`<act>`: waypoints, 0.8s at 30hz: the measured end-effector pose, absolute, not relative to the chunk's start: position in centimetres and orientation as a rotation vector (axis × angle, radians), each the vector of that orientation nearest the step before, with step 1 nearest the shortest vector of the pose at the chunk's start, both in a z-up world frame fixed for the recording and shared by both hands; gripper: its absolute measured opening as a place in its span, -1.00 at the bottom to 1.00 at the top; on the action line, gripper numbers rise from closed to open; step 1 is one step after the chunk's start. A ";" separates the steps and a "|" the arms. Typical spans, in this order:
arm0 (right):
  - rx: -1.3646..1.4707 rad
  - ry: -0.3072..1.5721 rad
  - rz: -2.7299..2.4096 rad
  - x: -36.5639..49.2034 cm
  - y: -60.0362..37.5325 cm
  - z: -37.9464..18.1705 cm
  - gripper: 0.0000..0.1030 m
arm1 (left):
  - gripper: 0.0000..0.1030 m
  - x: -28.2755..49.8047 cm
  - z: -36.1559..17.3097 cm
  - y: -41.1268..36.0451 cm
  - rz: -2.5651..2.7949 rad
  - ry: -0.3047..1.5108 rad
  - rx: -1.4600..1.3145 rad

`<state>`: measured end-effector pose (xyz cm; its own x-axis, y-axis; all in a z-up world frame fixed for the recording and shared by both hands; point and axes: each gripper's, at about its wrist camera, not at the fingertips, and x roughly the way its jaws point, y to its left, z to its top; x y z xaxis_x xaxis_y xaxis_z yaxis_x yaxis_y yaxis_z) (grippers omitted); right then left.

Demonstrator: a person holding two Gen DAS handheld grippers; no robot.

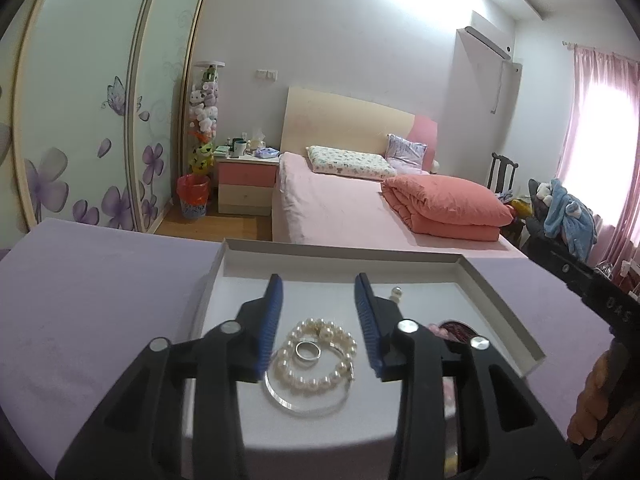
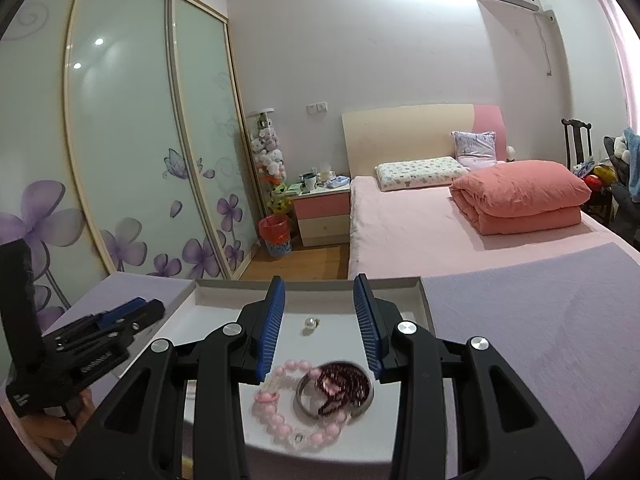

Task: Organize jewelry
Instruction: 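Withdraw both tools from the tray back over the yellow watch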

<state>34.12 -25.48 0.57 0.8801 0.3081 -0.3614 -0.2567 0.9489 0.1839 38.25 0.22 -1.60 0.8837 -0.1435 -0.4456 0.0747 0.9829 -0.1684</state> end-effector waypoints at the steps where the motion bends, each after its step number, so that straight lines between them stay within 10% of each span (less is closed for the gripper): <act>1: 0.129 0.407 0.293 33.6 -25.6 0.6 -0.27 | -0.19 37.4 -1.4 0.4 -0.119 0.473 -0.155; 24: 0.084 0.460 0.178 17.6 -30.4 -1.3 0.65 | 0.42 23.3 -1.8 -4.7 -0.219 0.525 -0.118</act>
